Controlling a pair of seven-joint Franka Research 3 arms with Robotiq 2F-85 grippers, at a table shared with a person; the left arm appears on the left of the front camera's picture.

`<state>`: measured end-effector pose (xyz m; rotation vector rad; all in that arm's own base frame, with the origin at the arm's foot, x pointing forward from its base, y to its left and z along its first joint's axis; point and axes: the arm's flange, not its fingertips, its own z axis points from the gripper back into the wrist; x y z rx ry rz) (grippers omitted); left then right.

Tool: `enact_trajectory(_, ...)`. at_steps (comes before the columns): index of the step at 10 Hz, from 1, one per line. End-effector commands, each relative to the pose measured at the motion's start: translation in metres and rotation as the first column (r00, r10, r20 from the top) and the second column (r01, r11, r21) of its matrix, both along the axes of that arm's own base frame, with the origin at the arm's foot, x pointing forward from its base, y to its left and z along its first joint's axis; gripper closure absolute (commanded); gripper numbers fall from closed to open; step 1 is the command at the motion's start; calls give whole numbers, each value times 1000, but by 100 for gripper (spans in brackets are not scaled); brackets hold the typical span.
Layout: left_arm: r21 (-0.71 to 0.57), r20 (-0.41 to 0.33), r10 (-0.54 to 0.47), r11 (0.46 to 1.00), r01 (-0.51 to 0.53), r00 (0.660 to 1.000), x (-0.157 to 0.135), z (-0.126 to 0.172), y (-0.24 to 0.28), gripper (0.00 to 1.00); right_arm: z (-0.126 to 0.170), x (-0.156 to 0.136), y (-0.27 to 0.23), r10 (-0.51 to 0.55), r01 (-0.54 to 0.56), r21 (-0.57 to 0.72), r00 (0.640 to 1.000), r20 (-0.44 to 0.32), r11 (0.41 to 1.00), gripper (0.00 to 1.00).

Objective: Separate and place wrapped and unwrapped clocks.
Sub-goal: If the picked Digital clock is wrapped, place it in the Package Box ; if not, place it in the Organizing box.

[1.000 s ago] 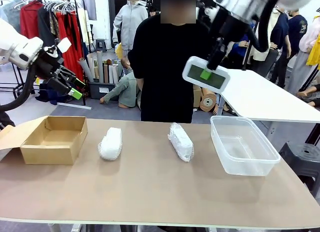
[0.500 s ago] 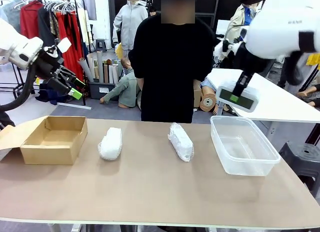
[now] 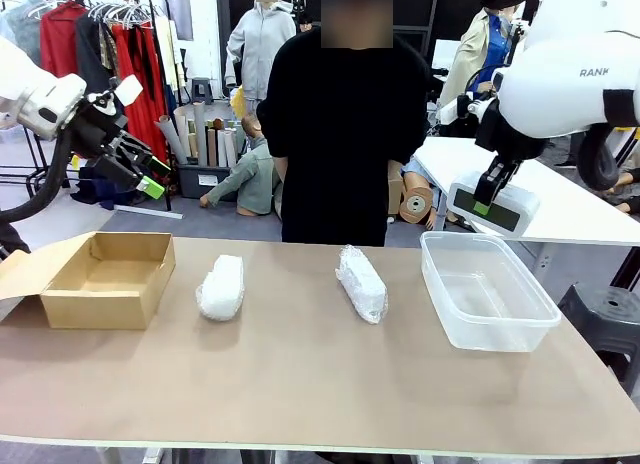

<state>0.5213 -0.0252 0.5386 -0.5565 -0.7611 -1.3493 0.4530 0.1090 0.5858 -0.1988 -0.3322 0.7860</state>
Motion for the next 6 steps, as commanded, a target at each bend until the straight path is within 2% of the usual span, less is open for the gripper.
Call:
enact_trajectory(1, -5, -1, 5, 1000, -5, 1000, 0, 2, 0, 0, 2, 1, -1, 7, -7, -20, 1000, 24, 1000, 100)
enact_trajectory(6, -5, -1, 5, 1000, -5, 1000, 0, 2, 0, 0, 2, 1, -1, 7, -7, -20, 1000, 24, 1000, 100)
